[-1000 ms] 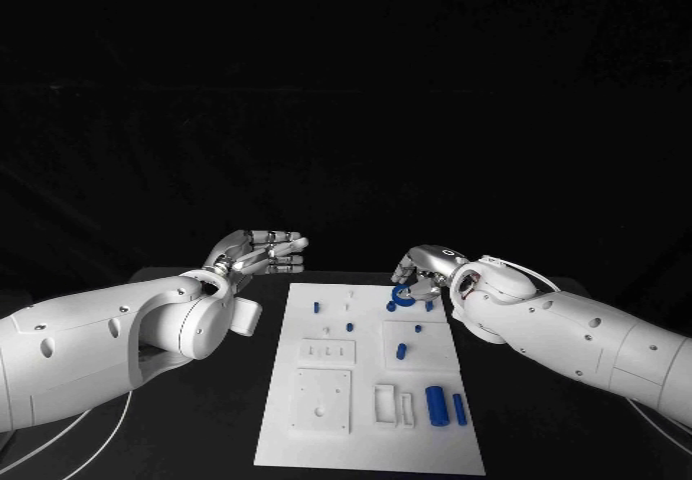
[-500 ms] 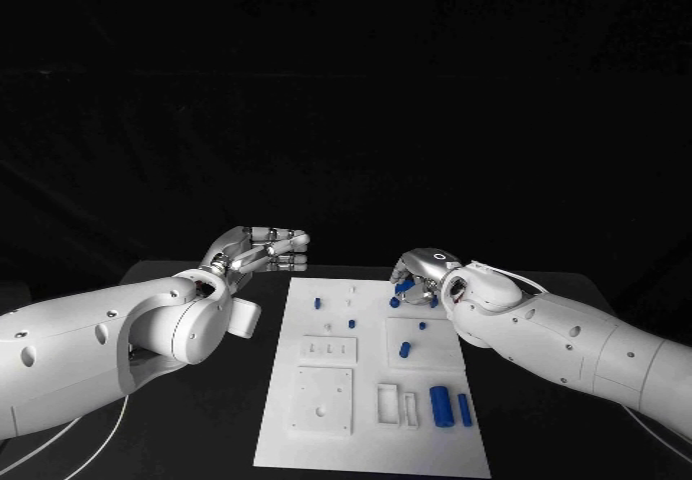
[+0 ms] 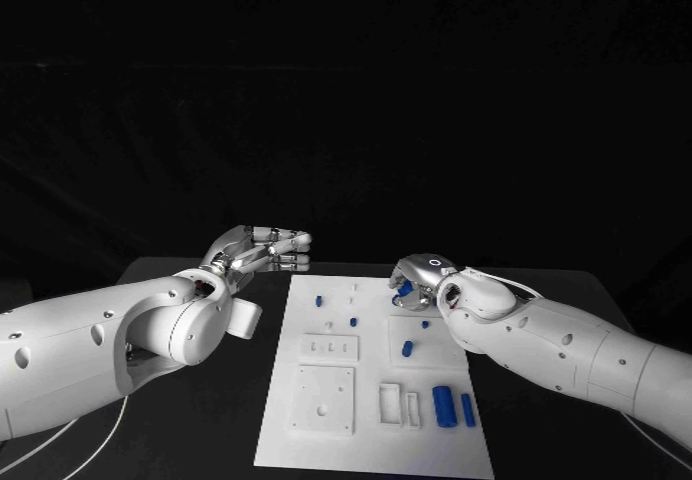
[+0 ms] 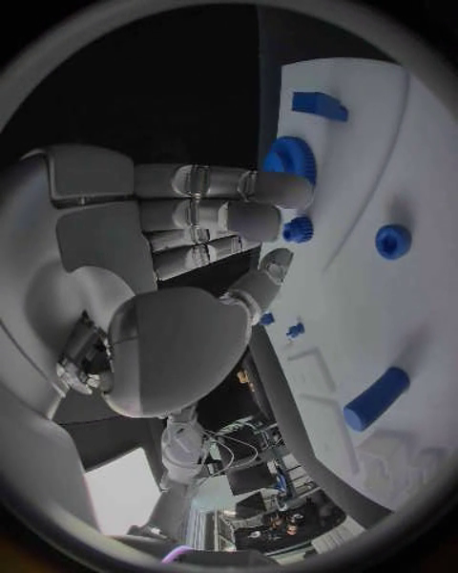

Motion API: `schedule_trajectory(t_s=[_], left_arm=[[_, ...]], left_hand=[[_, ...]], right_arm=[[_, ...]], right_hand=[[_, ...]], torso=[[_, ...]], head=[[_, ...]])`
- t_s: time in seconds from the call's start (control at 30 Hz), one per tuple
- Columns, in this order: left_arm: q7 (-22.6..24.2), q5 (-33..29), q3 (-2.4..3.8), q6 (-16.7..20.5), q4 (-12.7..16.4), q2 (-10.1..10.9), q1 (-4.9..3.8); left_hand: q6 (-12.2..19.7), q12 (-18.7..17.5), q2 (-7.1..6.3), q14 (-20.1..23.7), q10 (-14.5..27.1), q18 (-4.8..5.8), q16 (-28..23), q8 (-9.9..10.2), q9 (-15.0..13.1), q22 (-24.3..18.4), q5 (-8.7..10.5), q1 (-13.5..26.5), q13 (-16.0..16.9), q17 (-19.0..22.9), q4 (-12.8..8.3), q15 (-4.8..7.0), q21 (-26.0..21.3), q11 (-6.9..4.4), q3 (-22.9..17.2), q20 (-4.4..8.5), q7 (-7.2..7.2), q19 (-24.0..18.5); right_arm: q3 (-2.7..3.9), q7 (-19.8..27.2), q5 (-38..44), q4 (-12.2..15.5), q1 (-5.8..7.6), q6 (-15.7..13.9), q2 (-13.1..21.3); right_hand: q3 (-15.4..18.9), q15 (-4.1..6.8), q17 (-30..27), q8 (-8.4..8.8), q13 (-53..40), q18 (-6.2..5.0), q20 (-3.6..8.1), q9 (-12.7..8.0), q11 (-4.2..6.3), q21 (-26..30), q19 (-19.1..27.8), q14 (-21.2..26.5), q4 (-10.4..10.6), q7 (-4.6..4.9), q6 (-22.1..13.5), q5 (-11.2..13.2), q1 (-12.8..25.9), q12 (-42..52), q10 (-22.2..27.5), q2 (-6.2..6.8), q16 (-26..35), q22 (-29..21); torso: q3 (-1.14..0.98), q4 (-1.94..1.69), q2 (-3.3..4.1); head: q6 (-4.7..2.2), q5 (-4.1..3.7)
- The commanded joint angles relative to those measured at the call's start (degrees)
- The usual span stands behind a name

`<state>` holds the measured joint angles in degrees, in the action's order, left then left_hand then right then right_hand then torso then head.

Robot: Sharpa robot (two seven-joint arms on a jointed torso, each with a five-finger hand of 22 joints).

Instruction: Assemble the parts on the task board

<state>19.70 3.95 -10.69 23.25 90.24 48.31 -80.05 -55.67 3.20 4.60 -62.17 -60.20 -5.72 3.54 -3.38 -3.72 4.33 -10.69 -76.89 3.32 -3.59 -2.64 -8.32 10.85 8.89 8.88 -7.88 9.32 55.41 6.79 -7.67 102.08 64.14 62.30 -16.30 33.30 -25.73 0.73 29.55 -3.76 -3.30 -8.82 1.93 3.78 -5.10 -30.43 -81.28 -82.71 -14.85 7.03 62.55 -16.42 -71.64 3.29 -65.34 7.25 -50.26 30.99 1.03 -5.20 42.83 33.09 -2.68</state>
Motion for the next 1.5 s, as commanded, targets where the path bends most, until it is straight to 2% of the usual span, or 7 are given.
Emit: schedule_trajectory(t_s=[0.03, 0.63, 0.87, 1.03, 1.13, 1.23, 1.5], left_arm=[[-0.1, 0.2, 0.06, -1.2, 0.2, 0.1, -0.17], [-0.4, 0.2, 0.06, -1.6, 0.2, 0.2, -0.37], [-0.5, 0.2, 0.06, -1.7, 0.0, 0.2, -0.38], [-0.6, 0.2, 0.06, -1.9, 0.0, 0.3, -0.38], [-0.6, 0.2, 0.06, -2.0, 0.0, 0.3, -0.38], [-0.7, 0.2, 0.06, -2.0, -0.1, 0.3, -0.38], [-0.8, 0.2, 0.06, -2.0, -0.2, 0.3, -0.38]], left_hand=[[0.4, 0.3, 0.59, -0.4, -0.5, 0.77, 0.2, -0.2, -0.1, -0.1, -0.22, 0.0, 0.0, -0.1, -0.3, 0.00, 0.3, -0.13, 0.0, 0.18, -0.03, 0.1], [0.3, 0.3, 0.73, -0.6, -0.6, 0.83, 0.2, -0.2, -0.1, -0.1, -0.28, 0.0, 0.0, -0.1, -0.6, 0.07, 0.5, -0.19, 0.1, 0.26, -0.08, 0.1], [0.4, 0.3, 0.79, -0.5, -0.6, 0.85, 0.2, -0.2, -0.1, -0.1, -0.27, 0.2, 0.0, -0.1, -0.6, 0.07, 0.5, -0.18, 0.2, 0.27, -0.06, 0.1], [0.4, 0.3, 0.79, -0.5, -0.6, 0.85, 0.2, -0.2, -0.1, -0.1, -0.27, 0.2, 0.0, -0.1, -0.6, 0.07, 0.5, -0.18, 0.2, 0.27, -0.06, 0.1], [0.4, 0.3, 0.79, -0.5, -0.6, 0.85, 0.2, -0.2, -0.1, -0.1, -0.27, 0.2, 0.0, -0.1, -0.6, 0.07, 0.5, -0.18, 0.2, 0.27, -0.06, 0.1], [0.4, 0.3, 0.79, -0.5, -0.6, 0.85, 0.2, -0.2, -0.1, -0.1, -0.27, 0.2, 0.0, -0.1, -0.6, 0.07, 0.5, -0.18, 0.2, 0.27, -0.06, 0.1], [0.4, 0.3, 0.79, -0.5, -0.6, 0.85, 0.2, -0.2, -0.1, -0.1, -0.27, 0.2, 0.0, -0.1, -0.6, 0.07, 0.5, -0.18, 0.2, 0.27, -0.06, 0.1]], right_arm=[[0.03, -0.9, 2.2, 0.2, -0.10, 1.0, 0.0], [0.03, -1.9, 4.3, 0.4, -0.71, 1.4, 0.0], [0.03, -2.3, 4.8, 0.5, -0.83, 0.7, -0.1], [0.03, -2.4, 5.1, 0.8, -0.87, -0.5, -0.1], [0.03, -2.6, 5.3, 1.0, -0.88, -2.3, -0.1], [0.03, -2.9, 5.6, 1.4, -0.89, -3.9, -0.1], [0.07, -4.3, 5.9, 2.9, -0.86, -6.3, 0.0]], right_hand=[[-0.7, 0.01, 0.0, 0.18, 0.0, -0.47, 0.03, 0.0, 0.14, 0.4, -0.4, 0.3, -0.1, -0.06, 0.5, 0.4, 0.0, 0.0, -0.7, 0.81, -0.3, 0.6], [-5.4, 0.66, 0.3, 0.18, 0.0, -0.14, 0.70, 0.0, 0.98, 0.5, 0.0, 0.4, -0.2, -0.48, 2.9, 1.8, 0.1, 0.0, -4.1, 0.83, -0.7, 4.5], [-7.3, 1.01, 0.5, 0.13, -0.1, 0.04, 1.05, 0.1, 1.53, 0.2, 0.3, 0.4, -0.3, -0.87, 4.3, 3.0, -0.1, 0.1, -6.0, 0.54, -0.9, 6.0], [-8.7, 1.36, 0.7, 0.05, -0.1, 0.23, 1.33, 0.3, 2.01, -0.1, 0.4, 0.3, -0.2, -1.23, 5.8, 5.2, -0.7, 0.1, -7.6, -0.23, -1.2, 7.0], [-10.4, 2.07, 1.0, -0.12, -0.2, 1.04, 1.85, 0.7, 2.74, -1.7, -0.5, 0.5, 0.2, -1.80, 7.8, 7.2, -1.2, 0.1, -9.9, -0.86, -1.4, 8.8], [-11.7, 2.57, 0.8, 0.07, -0.2, 1.80, 2.64, 1.0, 3.21, -2.9, 0.4, 0.5, 0.4, -2.18, 9.2, 8.5, -1.2, 0.1, -11.4, -0.65, -1.3, 10.7], [-12.3, 2.70, 0.4, 0.12, -0.2, 1.92, 2.85, 1.2, 3.43, -3.4, 1.2, 0.3, 1.1, -2.37, 9.8, 8.8, -1.5, 0.1, -12.1, -0.10, -1.1, 14.4]], torso=[[0.04, -0.02, 0.40], [0.08, -0.06, 1.16], [0.01, 0.01, 1.25], [0.07, -0.11, 1.38], [0.08, -0.12, 1.42], [0.10, -0.12, 1.51], [0.19, -0.19, 1.63]], head=[[-0.10, -0.03], [-0.21, -0.09], [-0.29, -0.16], [-0.42, -0.21], [-0.51, -0.19], [-0.68, -0.14], [-0.98, 0.05]])
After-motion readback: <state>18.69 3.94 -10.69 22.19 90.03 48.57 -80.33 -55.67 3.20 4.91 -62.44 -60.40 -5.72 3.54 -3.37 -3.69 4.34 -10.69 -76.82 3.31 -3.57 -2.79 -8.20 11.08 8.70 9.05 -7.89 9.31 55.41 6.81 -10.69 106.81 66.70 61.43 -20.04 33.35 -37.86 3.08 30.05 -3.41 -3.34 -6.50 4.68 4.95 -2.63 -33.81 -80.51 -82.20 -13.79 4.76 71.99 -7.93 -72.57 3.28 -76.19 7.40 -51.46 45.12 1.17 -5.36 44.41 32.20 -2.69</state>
